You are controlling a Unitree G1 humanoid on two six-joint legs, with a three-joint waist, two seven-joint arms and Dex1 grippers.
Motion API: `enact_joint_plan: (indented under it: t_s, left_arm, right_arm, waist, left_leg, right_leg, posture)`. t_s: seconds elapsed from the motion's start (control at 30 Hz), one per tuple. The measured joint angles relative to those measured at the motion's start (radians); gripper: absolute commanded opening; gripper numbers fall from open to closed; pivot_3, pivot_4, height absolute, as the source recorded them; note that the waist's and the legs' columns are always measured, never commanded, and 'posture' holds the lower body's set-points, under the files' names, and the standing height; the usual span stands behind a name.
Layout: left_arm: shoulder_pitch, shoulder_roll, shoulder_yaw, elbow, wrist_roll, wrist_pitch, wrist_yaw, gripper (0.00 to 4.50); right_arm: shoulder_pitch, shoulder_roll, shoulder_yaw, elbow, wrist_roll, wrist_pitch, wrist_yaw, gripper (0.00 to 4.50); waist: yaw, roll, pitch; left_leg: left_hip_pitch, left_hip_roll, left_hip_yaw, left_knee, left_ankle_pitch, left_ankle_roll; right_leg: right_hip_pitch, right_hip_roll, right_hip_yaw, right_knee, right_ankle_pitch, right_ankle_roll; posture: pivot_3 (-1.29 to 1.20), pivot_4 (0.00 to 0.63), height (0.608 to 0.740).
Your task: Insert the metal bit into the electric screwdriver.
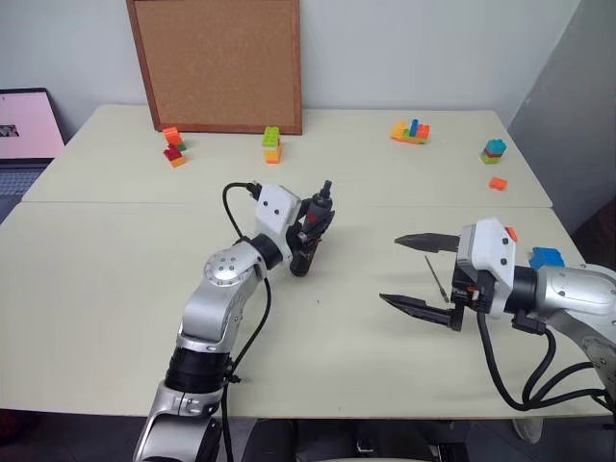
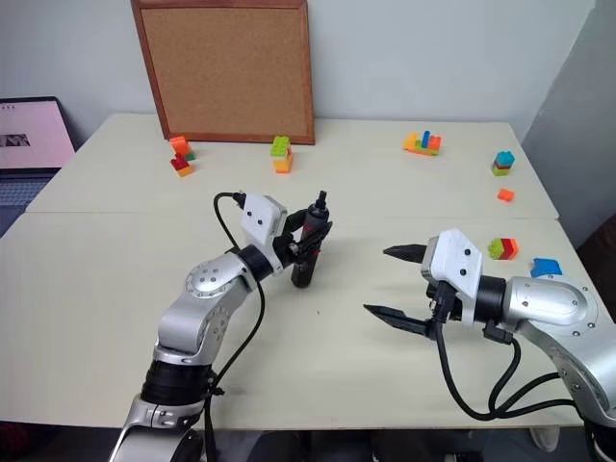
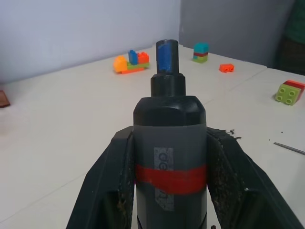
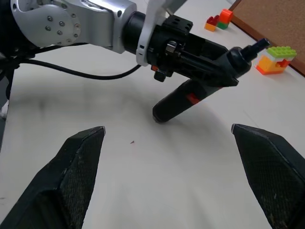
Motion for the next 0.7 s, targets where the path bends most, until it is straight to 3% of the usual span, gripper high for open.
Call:
enact_joint_plan:
  t_s: [0.4, 0.7]
  left_arm:
    - [0.215, 0.080, 0.093, -0.268, -0.083, 0.092, 0.032, 1.68]
    - [0.241, 0.086, 0.122, -0.296, -0.122, 0.111, 0.056, 1.68]
  right_arm:
    - [-0.032, -0.008, 0.026, 0.002, -0.002, -0.002, 0.020, 4.50]
    - [-0.045, -0.008, 0.054, 0.048, -0.042, -0.025, 0.039, 4.50]
  waist:
    - [-0.007, 0.000, 0.000]
    - [-0.008, 0.000, 0.000]
  left_leg:
    - [0.017, 0.001, 0.000, -0.008, 0.000, 0.000]
    - [0.016, 0.001, 0.000, -0.008, 0.000, 0.000]
  right_leg:
    - [0.013, 0.001, 0.000, -0.002, -0.001, -0.001]
    - [0.013, 0.001, 0.000, -0.001, -0.001, -0.001]
  posture:
    - [0.00, 0.150, 0.740]
    - [0.00, 0.150, 0.740]
